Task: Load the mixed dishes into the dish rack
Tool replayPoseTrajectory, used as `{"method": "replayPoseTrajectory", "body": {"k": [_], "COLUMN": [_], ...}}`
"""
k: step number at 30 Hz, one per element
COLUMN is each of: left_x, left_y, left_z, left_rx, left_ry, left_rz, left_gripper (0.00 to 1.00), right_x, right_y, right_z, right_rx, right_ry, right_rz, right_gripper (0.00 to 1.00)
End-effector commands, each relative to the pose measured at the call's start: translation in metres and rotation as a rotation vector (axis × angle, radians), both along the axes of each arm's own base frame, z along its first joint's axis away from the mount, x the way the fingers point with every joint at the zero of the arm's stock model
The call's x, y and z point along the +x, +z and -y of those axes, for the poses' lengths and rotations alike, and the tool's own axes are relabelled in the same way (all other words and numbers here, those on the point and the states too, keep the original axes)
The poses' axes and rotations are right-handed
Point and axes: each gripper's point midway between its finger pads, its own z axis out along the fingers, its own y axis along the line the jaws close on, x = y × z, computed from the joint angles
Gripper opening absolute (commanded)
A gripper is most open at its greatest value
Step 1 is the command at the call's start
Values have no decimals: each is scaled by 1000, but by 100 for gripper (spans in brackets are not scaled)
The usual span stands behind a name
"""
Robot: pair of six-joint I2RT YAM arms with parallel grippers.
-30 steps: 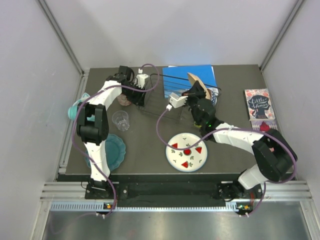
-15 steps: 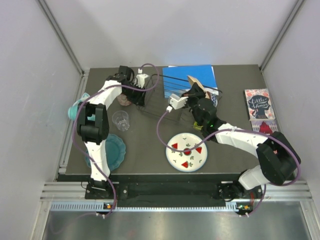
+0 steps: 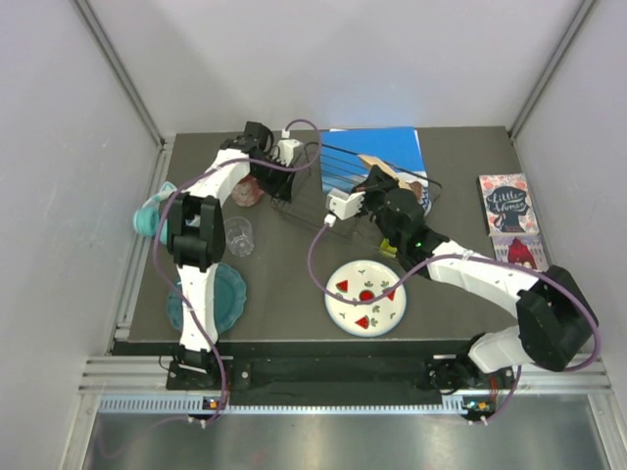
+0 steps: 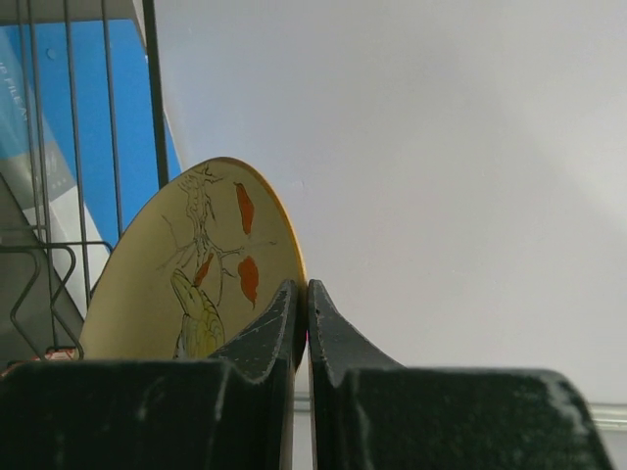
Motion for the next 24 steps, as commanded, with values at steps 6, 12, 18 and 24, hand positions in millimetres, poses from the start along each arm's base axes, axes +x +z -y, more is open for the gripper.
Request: {"method": "replayPoseTrajectory", "body": {"k": [6, 12, 18, 24], "left_x": [20, 16, 11, 10], "left_y": [-18, -16, -16, -15], "left_z": [6, 5, 3, 4], "left_rx": [54, 71, 75, 67], "left_ry": [-103, -116, -115, -114], "left_rz": [78, 82, 80, 81], "left_gripper": [45, 44, 43, 42], "right_x": [-24, -21, -21, -14], "right_y": [71, 58, 64, 50], "right_z": [10, 11, 13, 6], "right_rx": [123, 113, 98, 48], "right_ry": [30, 23, 14, 46], "right_rz": [117, 102, 115, 48], "right_gripper": [0, 0, 0, 0]}}
